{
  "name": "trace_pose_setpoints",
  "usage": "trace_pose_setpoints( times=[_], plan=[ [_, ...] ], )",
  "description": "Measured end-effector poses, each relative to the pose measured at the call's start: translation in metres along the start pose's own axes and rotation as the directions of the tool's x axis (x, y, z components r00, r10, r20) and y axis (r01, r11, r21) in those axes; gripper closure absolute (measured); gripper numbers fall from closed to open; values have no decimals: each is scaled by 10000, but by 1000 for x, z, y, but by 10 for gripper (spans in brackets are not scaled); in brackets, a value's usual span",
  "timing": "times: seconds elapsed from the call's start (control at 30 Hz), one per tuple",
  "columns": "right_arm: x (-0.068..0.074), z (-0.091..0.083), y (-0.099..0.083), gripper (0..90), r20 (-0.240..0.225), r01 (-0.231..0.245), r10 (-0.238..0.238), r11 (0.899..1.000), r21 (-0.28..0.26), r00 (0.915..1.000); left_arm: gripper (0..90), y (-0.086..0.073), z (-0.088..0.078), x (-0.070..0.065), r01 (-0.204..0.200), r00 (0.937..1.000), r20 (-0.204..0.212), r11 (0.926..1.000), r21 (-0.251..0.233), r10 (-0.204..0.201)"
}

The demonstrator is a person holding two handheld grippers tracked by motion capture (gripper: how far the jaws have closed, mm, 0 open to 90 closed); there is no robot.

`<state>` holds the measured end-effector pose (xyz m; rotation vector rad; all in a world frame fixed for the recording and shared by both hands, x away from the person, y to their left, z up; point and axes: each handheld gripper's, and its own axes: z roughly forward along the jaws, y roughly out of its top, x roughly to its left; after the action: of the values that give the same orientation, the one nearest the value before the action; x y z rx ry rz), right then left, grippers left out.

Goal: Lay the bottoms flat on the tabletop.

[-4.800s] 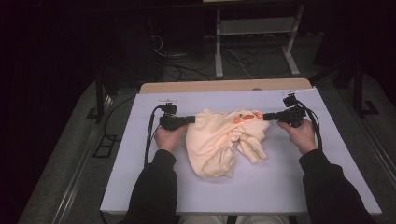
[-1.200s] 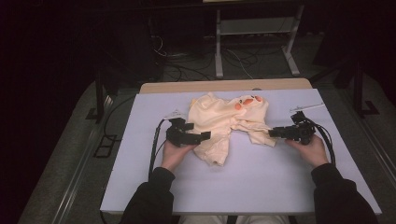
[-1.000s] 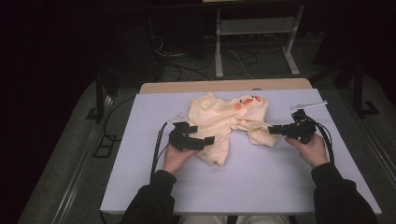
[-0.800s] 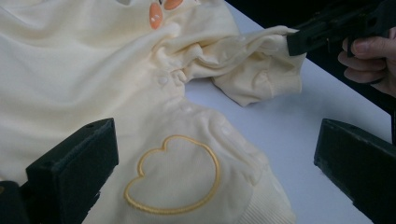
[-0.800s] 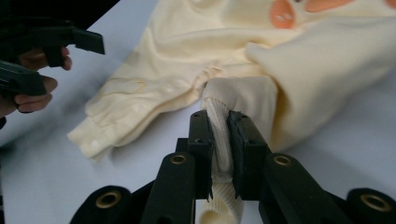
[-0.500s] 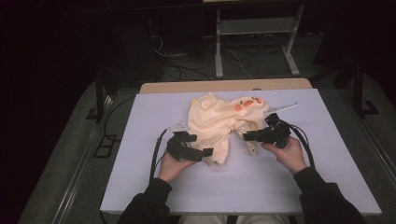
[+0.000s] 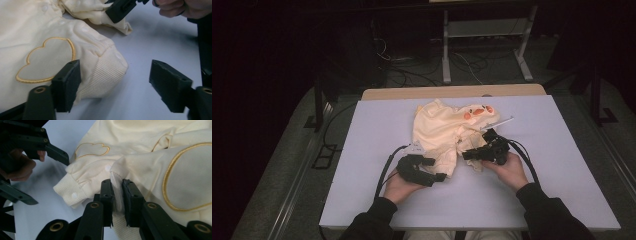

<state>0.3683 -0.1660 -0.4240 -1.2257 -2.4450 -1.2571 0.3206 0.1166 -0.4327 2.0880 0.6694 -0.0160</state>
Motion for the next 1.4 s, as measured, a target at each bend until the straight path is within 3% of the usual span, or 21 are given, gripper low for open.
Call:
trace_pose_setpoints(
  times=[0.1, 0.3, 0.5, 0.6, 0.67, 0.83, 0.93, 1.23, 1.4],
  plan=[
    [0, -2, -1, 733, -101, -134, 134, 9999, 3, 9999, 340, -1, 8, -1, -374, 9980, -492, 9986, 387, 393],
    [5, -21, -5, 617, -72, -55, 52, 9987, -510, 10000, 500, 2, 16, -5, -1140, 9811, -1458, 9888, 964, 1274],
    [-3, -50, -11, 570, 24, -410, 416, 9914, -1246, 9991, 676, 2, 19, -6, -1498, 9651, -1973, 9810, 1237, 1722],
    [-11, -62, -15, 562, 257, -733, 782, 9850, -1560, 9966, 741, 3, 20, -5, -1580, 9620, -2035, 9789, 1298, 1823],
    [-17, -65, -19, 556, 503, -1022, 1116, 9817, -1609, 9925, 811, 4, 19, -4, -1472, 9666, -1904, 9799, 1343, 1713],
    [-32, -56, -27, 551, 882, -2010, 2109, 9734, -1097, 9735, 841, 5, 18, -2, -1274, 9726, -1765, 9818, 1408, 1515],
    [-36, -49, -30, 546, 955, -2372, 2434, 9688, -713, 9652, 845, 6, 16, -1, -1222, 9747, -1701, 9828, 1383, 1451],
    [-42, -24, -36, 529, 825, -2821, 2827, 9592, -193, 9557, 846, 11, 1, 0, -988, 9801, -1633, 9908, 928, 1131],
    [-37, -16, -35, 590, 932, -2636, 2676, 9632, -531, 9590, 846, 13, -9, 2, -899, 9828, -1533, 9921, 877, 1026]
  ],
)
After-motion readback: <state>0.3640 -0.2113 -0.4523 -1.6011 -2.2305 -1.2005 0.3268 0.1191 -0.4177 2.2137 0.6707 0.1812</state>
